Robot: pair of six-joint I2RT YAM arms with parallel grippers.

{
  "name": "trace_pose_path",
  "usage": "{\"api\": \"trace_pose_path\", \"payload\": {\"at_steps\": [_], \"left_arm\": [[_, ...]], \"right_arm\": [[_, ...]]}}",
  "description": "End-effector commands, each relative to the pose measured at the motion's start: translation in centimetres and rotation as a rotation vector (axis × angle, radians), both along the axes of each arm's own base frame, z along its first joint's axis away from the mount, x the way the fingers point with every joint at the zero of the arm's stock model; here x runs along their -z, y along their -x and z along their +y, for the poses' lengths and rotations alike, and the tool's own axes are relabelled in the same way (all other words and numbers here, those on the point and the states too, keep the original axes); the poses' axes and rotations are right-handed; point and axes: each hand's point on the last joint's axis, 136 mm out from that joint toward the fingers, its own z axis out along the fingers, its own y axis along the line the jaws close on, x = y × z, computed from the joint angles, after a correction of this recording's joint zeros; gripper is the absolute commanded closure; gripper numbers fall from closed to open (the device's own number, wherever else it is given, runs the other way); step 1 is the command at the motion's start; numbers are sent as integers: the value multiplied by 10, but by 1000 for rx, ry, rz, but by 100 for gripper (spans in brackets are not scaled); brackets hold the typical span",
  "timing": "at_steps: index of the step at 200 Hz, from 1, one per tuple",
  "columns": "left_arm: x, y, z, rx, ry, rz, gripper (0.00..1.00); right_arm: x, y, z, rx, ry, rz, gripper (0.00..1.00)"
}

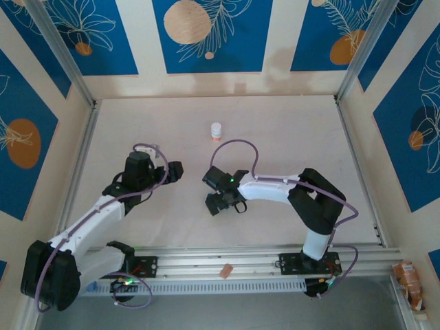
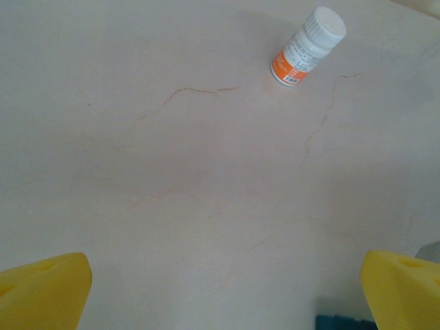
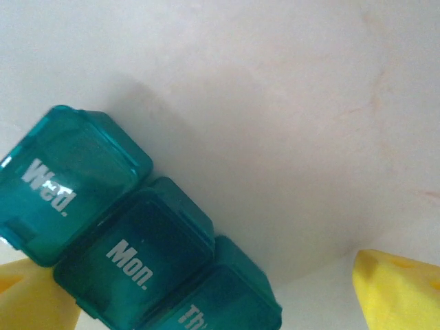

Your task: Sort the pills into containers

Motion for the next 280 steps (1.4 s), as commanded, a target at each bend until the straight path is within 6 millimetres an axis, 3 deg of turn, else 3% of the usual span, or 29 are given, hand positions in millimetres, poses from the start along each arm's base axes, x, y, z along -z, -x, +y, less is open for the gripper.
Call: {"api": "trace_pose_path", "payload": {"at_steps": [1, 50, 74, 133, 203, 280], "left_arm": [[7, 1, -3, 6, 3, 11, 0], [12, 3, -4, 10, 6, 36, 0], [13, 3, -2, -13, 19, 47, 0], [23, 2, 9, -117, 18, 128, 0], [21, 3, 0, -79, 49, 131, 0], [21, 4, -3, -74, 69, 141, 0]], "right_arm": [[-10, -12, 16, 10, -82, 13, 3], [-37, -14, 30, -31, -218, 34, 4], [-45, -17, 26, -14, -297, 60, 4], [-30, -15, 16, 16, -303, 116, 9], [-12, 2, 11, -11, -216, 127, 13], [4, 18, 11, -60, -126, 127, 24]]}}
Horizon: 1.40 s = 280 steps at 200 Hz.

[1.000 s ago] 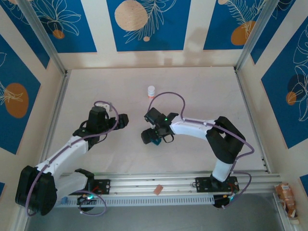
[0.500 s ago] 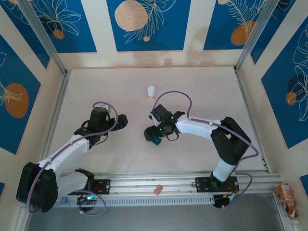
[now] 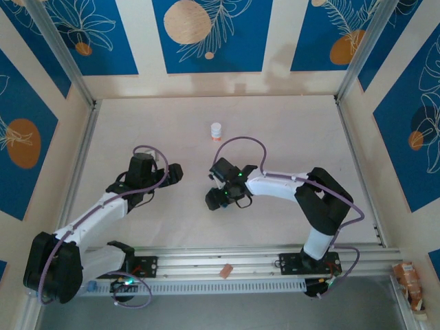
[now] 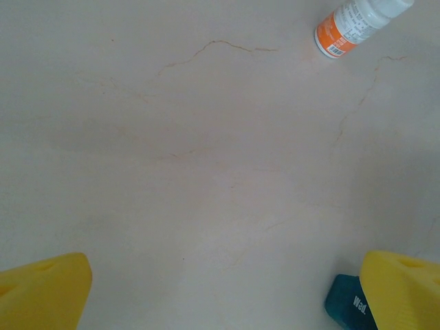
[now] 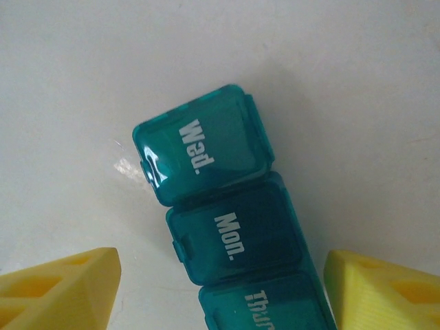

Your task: Sort the pills into containers

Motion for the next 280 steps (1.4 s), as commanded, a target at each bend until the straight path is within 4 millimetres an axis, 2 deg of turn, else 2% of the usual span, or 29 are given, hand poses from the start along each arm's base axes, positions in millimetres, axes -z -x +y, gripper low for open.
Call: {"api": "trace_pose_path", "payload": {"at_steps": [1, 73, 117, 170, 184, 226, 280], "left_arm": [[-8, -2, -7, 10, 31, -3, 0], [-8, -6, -4, -52, 59, 19, 0], [-6, -6, 1, -105, 62, 36, 0], [-7, -4, -8, -63, 85, 61, 0], [-10, -5, -16, -29, 110, 55, 0], [-25, -7, -47, 105, 177, 30, 0], [-59, -2, -99, 284, 267, -43, 0]], "right_arm": [[13, 11, -9, -27, 76, 10, 24], [20, 17, -15, -39, 141, -20, 30], [23, 18, -15, -37, 138, -17, 43], [19, 16, -11, -43, 116, -17, 62], [16, 14, -11, -39, 105, -18, 67], [-2, 4, -8, -5, 26, -28, 71], [-32, -13, -7, 58, -109, -37, 74]]}}
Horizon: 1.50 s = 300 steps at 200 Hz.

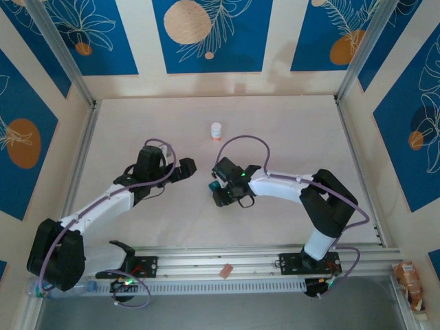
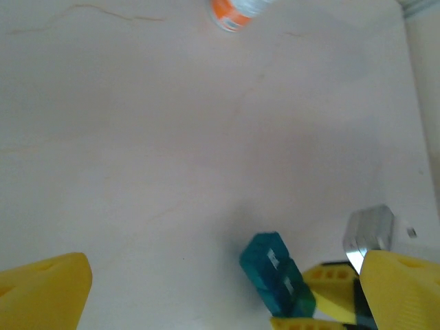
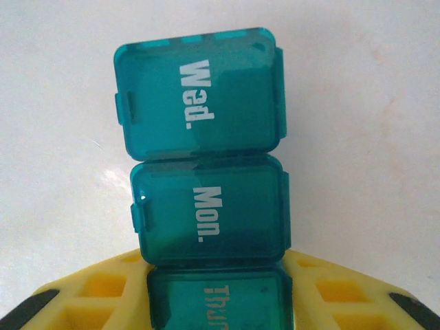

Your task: Sort the pills into containers

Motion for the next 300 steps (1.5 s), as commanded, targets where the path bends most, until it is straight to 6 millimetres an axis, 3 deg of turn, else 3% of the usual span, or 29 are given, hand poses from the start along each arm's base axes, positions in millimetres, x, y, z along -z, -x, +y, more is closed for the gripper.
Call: {"api": "trace_pose_path", "payload": {"at_steps": [1, 37, 80, 148, 300], "left_arm": [[-32, -1, -32, 118, 72, -90, 0], [-43, 4, -56, 166, 152, -112, 0], [-54, 3, -72, 161, 302, -111, 0], [-58, 5, -95, 179, 399, -90, 0], [-48, 13, -114, 199, 432, -76, 0]], "right_arm": [[-21, -2, 6, 21, -107, 11, 74], [-36, -11, 1, 75, -206, 16, 75], [-55, -18, -2, 120, -301, 14, 75], [-80, -29, 5, 151, -406, 15, 75], [-82, -33, 10, 176, -459, 40, 75]]}}
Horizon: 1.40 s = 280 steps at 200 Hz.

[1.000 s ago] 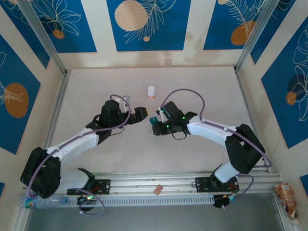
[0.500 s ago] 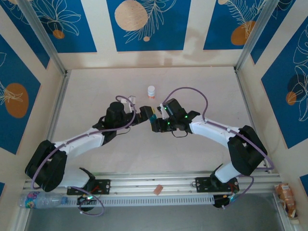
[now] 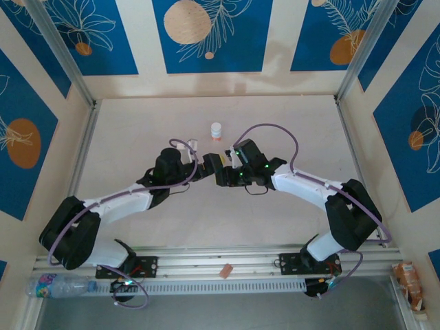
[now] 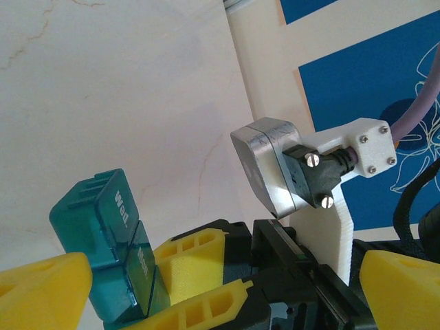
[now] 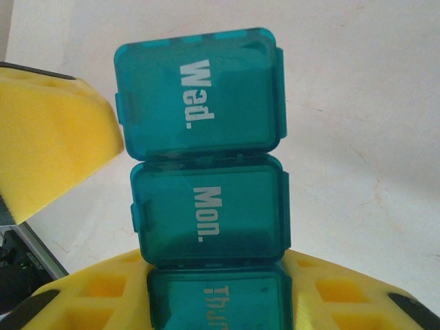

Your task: Sort the pills into containers

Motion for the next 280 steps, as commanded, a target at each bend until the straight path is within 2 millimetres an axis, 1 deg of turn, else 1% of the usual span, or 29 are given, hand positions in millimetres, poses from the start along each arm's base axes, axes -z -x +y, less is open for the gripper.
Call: {"api": "trace_pose_path", "payload": {"at_steps": [1, 70, 128, 165, 216, 232, 252, 262, 280], "left_arm": [[-2, 3, -5, 11, 22, -13, 0], [-8, 2, -9, 13, 25, -27, 0], [-15, 1, -14, 21, 29, -39, 0], [-16, 0, -18, 26, 30, -39, 0], [-26, 1, -26, 35, 43, -57, 0], [-28, -1, -22, 10, 34, -65, 0], [-28, -3, -10, -44, 4, -74, 0], [-24, -4, -3, -72, -22, -68, 0], [-18, -2, 2, -83, -50, -58, 0]], "right_arm": [[-11, 0, 5, -7, -50, 0, 75], [3, 4, 3, -9, -29, 20, 76], [10, 9, 5, -16, -26, 34, 76], [15, 13, 7, -23, -23, 44, 76], [24, 15, 8, -26, -2, 54, 76], [25, 15, 6, -21, 7, 51, 76], [24, 13, 0, -9, 12, 44, 76], [23, 13, -3, -1, 12, 39, 76], [19, 12, -8, 8, 0, 30, 76]]}}
